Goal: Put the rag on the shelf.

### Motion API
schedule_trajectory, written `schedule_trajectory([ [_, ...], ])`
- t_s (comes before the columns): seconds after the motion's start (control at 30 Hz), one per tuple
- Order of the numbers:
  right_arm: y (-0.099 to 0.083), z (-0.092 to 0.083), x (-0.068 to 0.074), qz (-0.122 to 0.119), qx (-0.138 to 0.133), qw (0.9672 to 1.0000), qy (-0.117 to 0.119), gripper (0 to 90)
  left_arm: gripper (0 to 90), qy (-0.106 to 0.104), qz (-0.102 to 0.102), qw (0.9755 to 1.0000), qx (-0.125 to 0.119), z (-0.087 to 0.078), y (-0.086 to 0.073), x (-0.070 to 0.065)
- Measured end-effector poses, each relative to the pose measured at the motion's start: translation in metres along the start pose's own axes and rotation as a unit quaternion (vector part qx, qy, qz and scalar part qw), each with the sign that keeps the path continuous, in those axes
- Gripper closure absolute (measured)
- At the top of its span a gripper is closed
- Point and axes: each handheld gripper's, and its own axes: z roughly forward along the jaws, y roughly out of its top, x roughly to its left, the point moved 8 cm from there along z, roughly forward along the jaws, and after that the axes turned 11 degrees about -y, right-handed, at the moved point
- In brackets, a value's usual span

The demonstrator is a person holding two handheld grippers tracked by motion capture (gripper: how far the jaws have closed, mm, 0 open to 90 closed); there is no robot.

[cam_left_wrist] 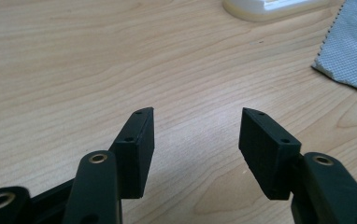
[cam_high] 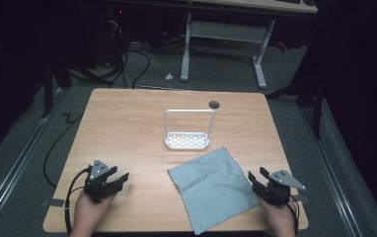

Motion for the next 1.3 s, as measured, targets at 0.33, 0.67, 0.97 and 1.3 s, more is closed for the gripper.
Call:
schedule_trajectory([
  [0.33,-0.005,-0.003,-0.006,0.006,0.0,1.0,0.004,49.3,43.0,-0.011,-0.008,0.9999,-0.008,0.005,-0.003,-0.005],
  [0.67,-0.005,-0.006,-0.003,-0.001,-0.014,0.9998,0.016,49.5,44.8,-0.013,0.005,0.9998,-0.014,0.007,-0.001,-0.011],
  [0.97,-0.007,-0.011,-0.002,-0.001,-0.006,0.9999,0.013,50.9,52.7,-0.04,0.012,0.999,-0.015,0.014,0.006,-0.026],
  [1.3,-0.022,-0.027,-0.005,-0.024,0.033,0.999,0.016,90.0,78.7,-0.134,0.042,0.99,0.007,0.049,0.026,-0.097],
])
